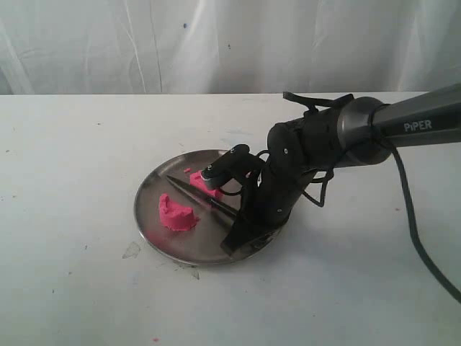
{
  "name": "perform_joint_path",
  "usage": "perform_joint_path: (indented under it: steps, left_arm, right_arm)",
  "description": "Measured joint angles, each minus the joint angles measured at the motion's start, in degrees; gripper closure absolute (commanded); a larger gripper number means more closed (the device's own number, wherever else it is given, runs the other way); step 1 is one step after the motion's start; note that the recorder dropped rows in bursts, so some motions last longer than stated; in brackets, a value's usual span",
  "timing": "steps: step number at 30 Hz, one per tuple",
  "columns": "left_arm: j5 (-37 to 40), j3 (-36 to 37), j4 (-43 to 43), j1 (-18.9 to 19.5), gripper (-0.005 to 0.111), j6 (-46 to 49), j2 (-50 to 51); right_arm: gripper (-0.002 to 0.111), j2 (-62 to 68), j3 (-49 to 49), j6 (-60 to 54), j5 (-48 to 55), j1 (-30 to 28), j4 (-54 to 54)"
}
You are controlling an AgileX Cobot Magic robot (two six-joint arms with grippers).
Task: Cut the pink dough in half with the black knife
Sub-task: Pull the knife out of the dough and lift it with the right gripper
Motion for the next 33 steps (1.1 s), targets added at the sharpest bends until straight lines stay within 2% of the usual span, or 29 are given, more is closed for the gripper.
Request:
perform_joint_path:
  steps: [13, 19, 25, 33]
  left_arm:
    - [-0.07, 0.0, 0.0, 0.0, 0.107, 0.0, 0.0]
    - [-0.07, 0.0, 0.0, 0.0, 0.107, 0.0, 0.0]
    - [-0.07, 0.0, 0.0, 0.0, 0.107, 0.0, 0.0]
    - [-0.07, 0.0, 0.0, 0.0, 0.107, 0.0, 0.0]
  right_arm:
    - [0.108, 0.0, 0.0, -10.83, 2.4, 0.0, 8.35]
    - [0.108, 0.0, 0.0, -10.61, 2.4, 0.0, 8.77]
    - [0.108, -0.1, 0.0, -5.06, 1.28, 0.0, 8.77]
    - [0.108, -4.0, -1.17, -3.78, 4.88, 0.0, 6.24]
